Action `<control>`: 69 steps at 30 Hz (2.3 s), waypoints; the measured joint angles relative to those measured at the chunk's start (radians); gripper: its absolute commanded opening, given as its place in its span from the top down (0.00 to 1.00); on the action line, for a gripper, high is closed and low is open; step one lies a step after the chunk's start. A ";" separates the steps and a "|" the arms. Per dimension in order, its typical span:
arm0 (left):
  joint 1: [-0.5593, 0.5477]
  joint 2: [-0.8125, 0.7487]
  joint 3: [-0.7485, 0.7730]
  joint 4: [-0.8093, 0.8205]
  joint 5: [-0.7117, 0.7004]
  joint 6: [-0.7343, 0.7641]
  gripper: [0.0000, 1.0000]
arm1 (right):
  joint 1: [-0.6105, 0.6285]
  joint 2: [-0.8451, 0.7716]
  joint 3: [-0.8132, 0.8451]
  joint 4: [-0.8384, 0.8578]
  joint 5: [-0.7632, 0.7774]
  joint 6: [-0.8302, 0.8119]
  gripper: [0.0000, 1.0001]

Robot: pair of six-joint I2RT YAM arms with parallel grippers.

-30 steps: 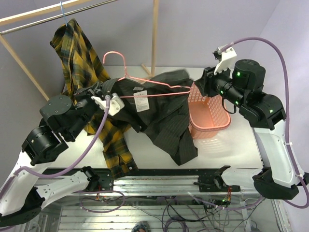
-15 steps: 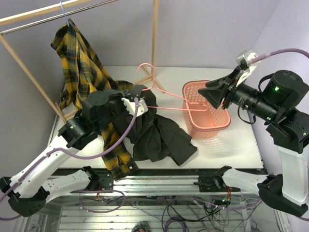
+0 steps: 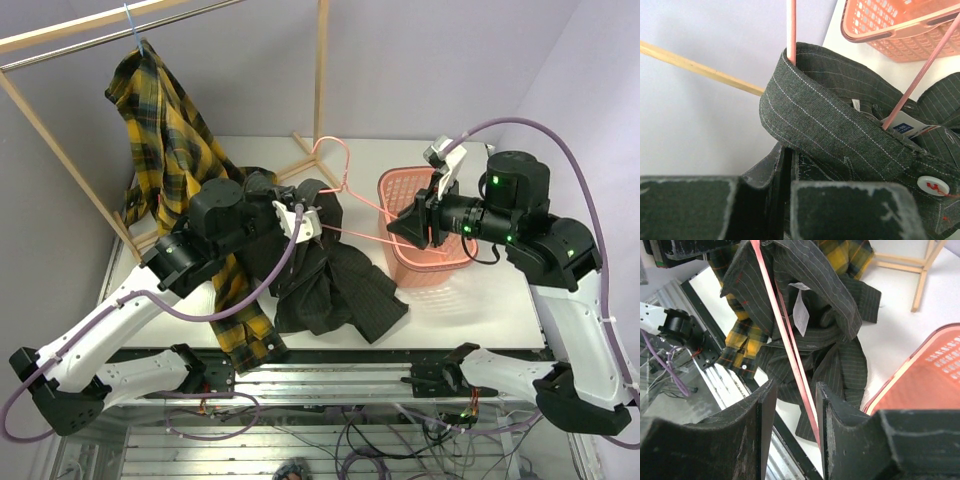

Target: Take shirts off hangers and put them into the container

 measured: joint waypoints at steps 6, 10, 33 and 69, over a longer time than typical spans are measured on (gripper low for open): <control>0.000 0.007 0.005 0.001 0.014 0.011 0.93 | 0.000 -0.038 -0.027 -0.003 0.025 -0.006 0.77; 0.000 0.007 0.005 0.002 0.016 0.011 0.93 | 0.000 -0.061 -0.042 -0.004 0.032 -0.011 0.85; 0.001 0.022 -0.021 0.086 -0.009 -0.026 0.84 | 0.001 -0.067 -0.089 0.011 0.055 -0.008 1.00; 0.001 -0.185 -0.138 0.083 -0.351 -0.602 0.69 | 0.001 0.070 0.264 -0.182 0.230 0.101 1.00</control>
